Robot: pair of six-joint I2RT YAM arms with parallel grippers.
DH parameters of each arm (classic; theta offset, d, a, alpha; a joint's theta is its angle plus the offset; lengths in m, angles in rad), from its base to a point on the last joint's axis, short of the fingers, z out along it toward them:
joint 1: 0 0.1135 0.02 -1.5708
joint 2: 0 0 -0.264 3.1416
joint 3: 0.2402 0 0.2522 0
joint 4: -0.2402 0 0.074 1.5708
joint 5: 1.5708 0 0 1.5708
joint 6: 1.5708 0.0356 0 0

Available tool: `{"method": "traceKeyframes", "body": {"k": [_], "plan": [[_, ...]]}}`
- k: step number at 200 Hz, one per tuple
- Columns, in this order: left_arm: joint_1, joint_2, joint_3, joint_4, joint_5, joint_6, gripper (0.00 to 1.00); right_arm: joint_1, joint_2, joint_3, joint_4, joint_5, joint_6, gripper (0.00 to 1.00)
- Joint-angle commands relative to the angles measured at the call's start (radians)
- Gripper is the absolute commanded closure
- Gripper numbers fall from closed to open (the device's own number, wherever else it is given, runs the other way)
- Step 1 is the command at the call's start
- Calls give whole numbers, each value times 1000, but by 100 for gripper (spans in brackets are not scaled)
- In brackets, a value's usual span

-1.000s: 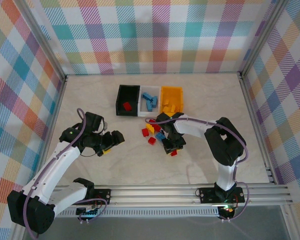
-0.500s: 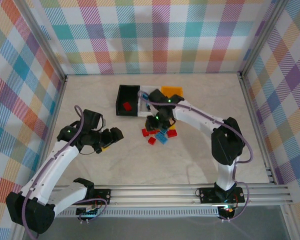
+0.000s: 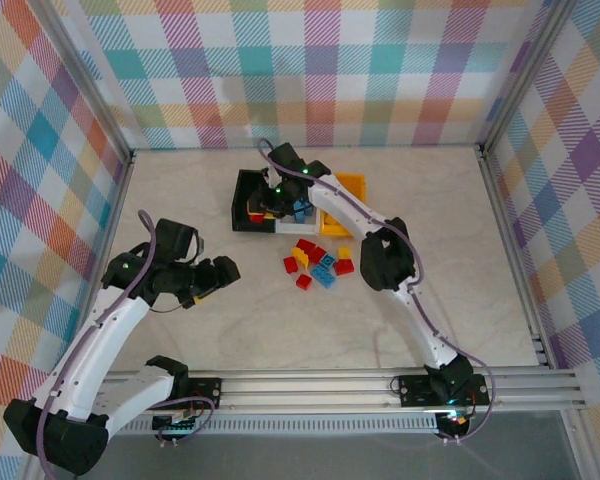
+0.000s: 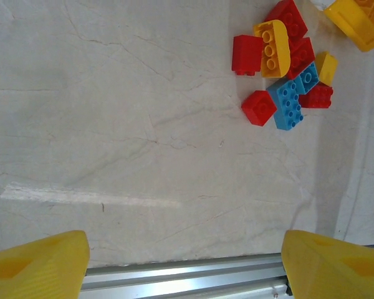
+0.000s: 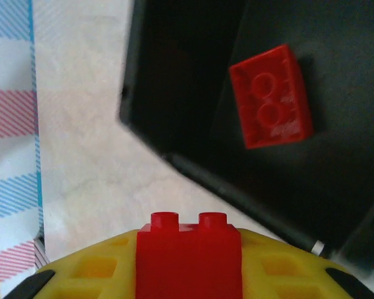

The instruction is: Sort the legos into containers by color

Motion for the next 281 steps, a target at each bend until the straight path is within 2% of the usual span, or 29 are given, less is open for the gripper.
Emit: {"method": "traceKeyframes", "body": {"k": [1, 19, 57, 100, 128, 153, 170, 238, 281], "plan": [[14, 10, 50, -81, -26, 43, 19, -28, 20, 54, 75, -38, 104, 63], [17, 20, 59, -91, -27, 51, 19, -36, 17, 57, 115, -45, 110, 52], [17, 48, 51, -53, -8, 48, 19, -36, -46, 53, 74, -41, 70, 40], [17, 84, 29, 29, 21, 39, 19, -35, -206, -34, -82, 26, -25, 38], [17, 97, 4, 68, 31, 37, 19, -26, -378, -261, -202, 106, -109, 39], [17, 95, -22, 113, 40, 16, 19, -13, -543, -568, -192, 153, -171, 41], [17, 100, -32, 135, 48, 4, 19, -10, -596, -686, -182, 178, -193, 43], [17, 105, -16, 129, 58, -11, 19, 50, -476, -692, -214, 279, -326, 47], [17, 90, -17, 98, 47, -6, 18, 75, -401, -658, -208, 288, -352, 50]]}}
